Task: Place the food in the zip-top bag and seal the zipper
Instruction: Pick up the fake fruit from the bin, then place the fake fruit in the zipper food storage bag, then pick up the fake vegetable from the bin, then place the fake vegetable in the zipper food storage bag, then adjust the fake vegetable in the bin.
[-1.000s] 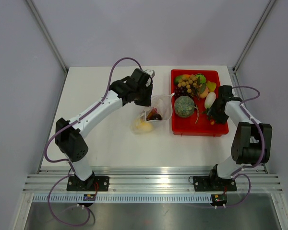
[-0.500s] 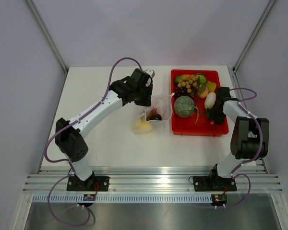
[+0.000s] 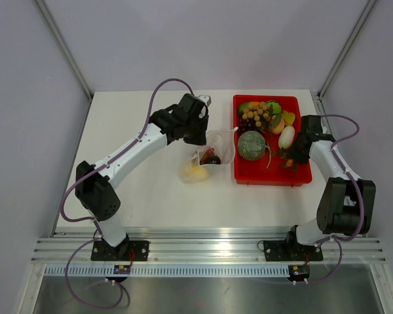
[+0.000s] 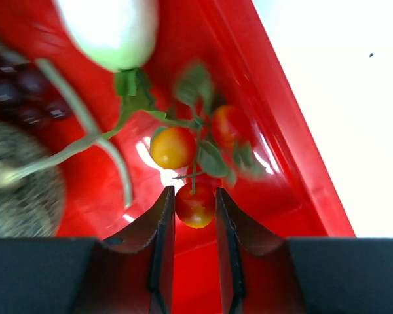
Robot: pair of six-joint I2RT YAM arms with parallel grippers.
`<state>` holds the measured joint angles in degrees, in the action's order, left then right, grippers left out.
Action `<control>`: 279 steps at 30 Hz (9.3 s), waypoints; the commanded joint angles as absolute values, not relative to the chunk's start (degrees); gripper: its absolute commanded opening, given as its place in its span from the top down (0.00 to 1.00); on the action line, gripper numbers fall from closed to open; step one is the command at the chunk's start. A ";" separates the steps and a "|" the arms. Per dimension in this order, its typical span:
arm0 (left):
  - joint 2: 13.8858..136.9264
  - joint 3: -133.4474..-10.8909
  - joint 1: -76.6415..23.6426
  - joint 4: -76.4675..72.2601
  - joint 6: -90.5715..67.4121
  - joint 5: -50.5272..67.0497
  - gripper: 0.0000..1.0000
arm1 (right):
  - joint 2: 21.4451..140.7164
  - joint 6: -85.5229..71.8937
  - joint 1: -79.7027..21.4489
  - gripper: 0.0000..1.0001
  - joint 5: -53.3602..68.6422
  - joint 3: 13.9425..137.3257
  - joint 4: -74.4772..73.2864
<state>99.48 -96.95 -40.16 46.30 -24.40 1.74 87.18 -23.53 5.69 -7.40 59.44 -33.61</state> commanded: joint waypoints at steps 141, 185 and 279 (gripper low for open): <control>95.71 -94.22 -37.09 42.71 -23.99 5.80 1.00 | 74.88 -34.62 -38.84 0.53 -3.51 77.96 -31.38; 96.33 -94.04 -37.09 42.45 -25.66 8.17 1.00 | 73.39 -32.34 -43.41 0.50 4.39 73.04 -40.07; 93.87 -90.35 -37.00 41.92 -23.03 9.67 1.00 | 107.24 -19.33 -19.78 0.10 -30.06 91.53 -48.87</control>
<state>94.50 -87.77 -37.04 42.13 -24.40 10.11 112.51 -19.64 -20.08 -24.93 95.94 -46.52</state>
